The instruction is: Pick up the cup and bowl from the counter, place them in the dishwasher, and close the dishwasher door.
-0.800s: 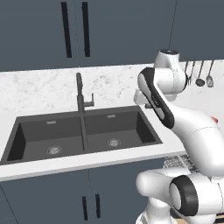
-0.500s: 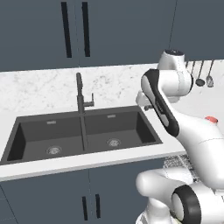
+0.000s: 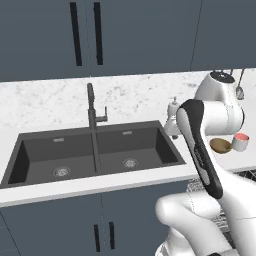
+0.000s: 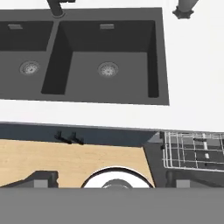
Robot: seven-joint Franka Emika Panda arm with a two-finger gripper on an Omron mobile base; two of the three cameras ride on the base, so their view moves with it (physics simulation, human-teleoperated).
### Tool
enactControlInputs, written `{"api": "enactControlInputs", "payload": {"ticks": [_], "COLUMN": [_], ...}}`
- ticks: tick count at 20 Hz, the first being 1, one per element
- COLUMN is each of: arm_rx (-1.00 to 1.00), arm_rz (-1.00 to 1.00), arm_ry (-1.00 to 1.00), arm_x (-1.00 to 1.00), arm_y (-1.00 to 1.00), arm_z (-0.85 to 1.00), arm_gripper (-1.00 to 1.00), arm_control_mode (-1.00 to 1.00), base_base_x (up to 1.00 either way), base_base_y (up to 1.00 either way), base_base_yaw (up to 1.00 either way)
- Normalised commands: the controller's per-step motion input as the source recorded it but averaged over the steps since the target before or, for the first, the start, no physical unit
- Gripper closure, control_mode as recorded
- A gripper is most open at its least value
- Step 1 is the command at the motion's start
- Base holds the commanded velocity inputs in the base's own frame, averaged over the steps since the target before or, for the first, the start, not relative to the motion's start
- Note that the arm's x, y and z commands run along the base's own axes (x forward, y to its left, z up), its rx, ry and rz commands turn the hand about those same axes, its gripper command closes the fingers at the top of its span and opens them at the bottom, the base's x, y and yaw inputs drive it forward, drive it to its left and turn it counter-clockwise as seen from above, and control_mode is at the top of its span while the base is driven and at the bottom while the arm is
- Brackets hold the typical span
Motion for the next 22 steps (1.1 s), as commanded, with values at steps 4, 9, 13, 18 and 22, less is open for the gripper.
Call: {"api": "enactControlInputs", "payload": {"ticks": [4, 9, 13, 18, 22], "arm_rx": [0.03, 0.00, 0.00, 0.00, 0.00], "arm_rz": [-0.01, 0.00, 0.00, 0.00, 0.00], "arm_ry": [-0.01, 0.00, 0.00, 0.00, 0.00], "arm_x": [-0.01, 0.00, 0.00, 0.00, 0.00], "arm_y": [0.09, 0.00, 0.00, 0.00, 0.00], "arm_z": [0.00, 0.00, 0.00, 0.00, 0.00], "arm_gripper": [-1.00, -1.00, -1.00, -1.00, -1.00], "arm_control_mode": [1.00, 1.00, 1.00, 1.00, 1.00], "base_base_x": [0.00, 0.00, -0.01, 0.00, 0.00], "base_base_y": [0.08, 0.38, 0.20, 0.40, 0.60], "base_base_yaw": [-0.01, -0.26, -0.44, -0.69, -0.80]}}
